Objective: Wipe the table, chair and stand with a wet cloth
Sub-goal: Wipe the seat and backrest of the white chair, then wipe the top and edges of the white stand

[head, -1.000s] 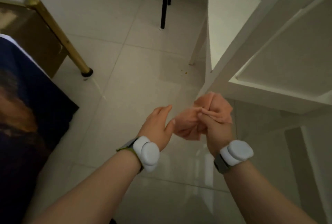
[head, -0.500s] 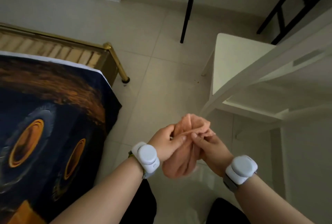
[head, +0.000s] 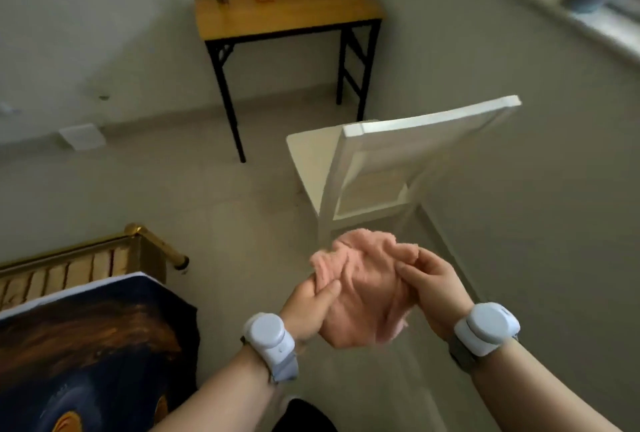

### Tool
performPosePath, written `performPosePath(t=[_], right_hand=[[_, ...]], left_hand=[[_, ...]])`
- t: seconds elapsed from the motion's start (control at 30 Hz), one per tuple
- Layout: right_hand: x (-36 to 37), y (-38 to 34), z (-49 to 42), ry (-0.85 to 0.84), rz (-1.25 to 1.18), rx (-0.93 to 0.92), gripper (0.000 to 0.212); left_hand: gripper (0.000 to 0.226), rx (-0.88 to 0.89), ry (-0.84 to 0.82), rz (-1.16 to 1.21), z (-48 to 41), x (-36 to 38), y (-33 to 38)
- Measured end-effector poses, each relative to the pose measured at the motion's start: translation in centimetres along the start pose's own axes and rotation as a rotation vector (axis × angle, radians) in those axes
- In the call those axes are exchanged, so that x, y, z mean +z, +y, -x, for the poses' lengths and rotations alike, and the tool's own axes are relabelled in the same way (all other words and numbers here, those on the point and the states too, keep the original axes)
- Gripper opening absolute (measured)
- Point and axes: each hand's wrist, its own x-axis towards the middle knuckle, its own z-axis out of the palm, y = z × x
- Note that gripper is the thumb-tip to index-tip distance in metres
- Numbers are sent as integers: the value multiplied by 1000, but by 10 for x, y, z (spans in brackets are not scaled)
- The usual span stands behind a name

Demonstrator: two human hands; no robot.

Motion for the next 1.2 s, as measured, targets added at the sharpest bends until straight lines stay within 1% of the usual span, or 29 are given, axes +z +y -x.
performPosePath(t=[0.03,0.07,0.1,0.2,0.27,0.3,0.33,0.37,0.43,0.5,0.53,0.6,0.63,0.67,0.7,0.77,0.8,0.87,0.93,0.97,1.0,1.03,1.07,1.1,1.13,1.2], right_hand=[[-16,-3,15,47,-22,-19,20],[-20,-1,14,46,-51,-12,21],[-36,-3,34,88,-91,-21,24],[-61,-1,70,134,-228,-33,33],[-85,5,103,173,-272,-72,33],[-101,14,130,224,-302,-86,31],[-104,16,132,235,-314,-97,30],[-118,26,155,301,-342,-99,29],[-145,47,193,435,-404,-50,30],[-172,73,231,496,-444,50,41],[-185,83,251,486,-439,103,51],[-206,101,290,400,-402,193,69],[-212,107,307,351,-407,189,68],[-217,114,321,343,-445,133,62],[-221,119,333,405,-495,59,56],[-234,133,362,672,-627,-98,48],[-236,132,365,753,-624,-156,44],[-245,142,385,968,-574,-215,39],[-246,152,400,1094,-488,-224,40],[-245,157,410,1152,-451,-201,40],[-242,157,413,1156,-396,-175,41],[-240,162,421,1193,-343,-128,42],[-239,169,428,1239,-298,-72,43],[-235,178,443,1297,-272,-8,44],[-230,185,455,1309,-236,52,48],[-219,198,480,1311,-159,195,53]], left_hand=[[39,5,-37,32,8,11,10],[45,-6,-58,95,8,11,11],[47,-1,-117,120,22,26,23],[37,12,-245,189,45,51,39],[35,28,-325,197,66,75,50],[32,24,-356,170,80,93,51],[28,33,-346,179,81,96,51],[27,19,-379,143,93,113,49],[23,-18,-479,104,116,152,48],[20,-57,-598,65,138,194,45],[20,-80,-655,44,150,216,45],[22,-113,-757,11,167,256,43],[22,-126,-811,-12,174,274,41],[21,-133,-858,-39,177,289,38],[21,-147,-917,-59,184,303,38],[22,-164,-1052,-183,191,341,31],[23,-123,-1044,-227,185,344,28],[26,-16,-1106,-422,183,375,17],[20,130,-1117,-602,178,400,3],[23,184,-1117,-662,181,415,-5],[38,210,-1071,-666,183,418,-7],[61,194,-1081,-649,187,429,-14],[76,154,-1134,-635,191,436,-19],[82,143,-1256,-646,199,449,-31],[83,164,-1361,-702,206,455,-37],[75,298,-1571,-851,221,470,-51]])
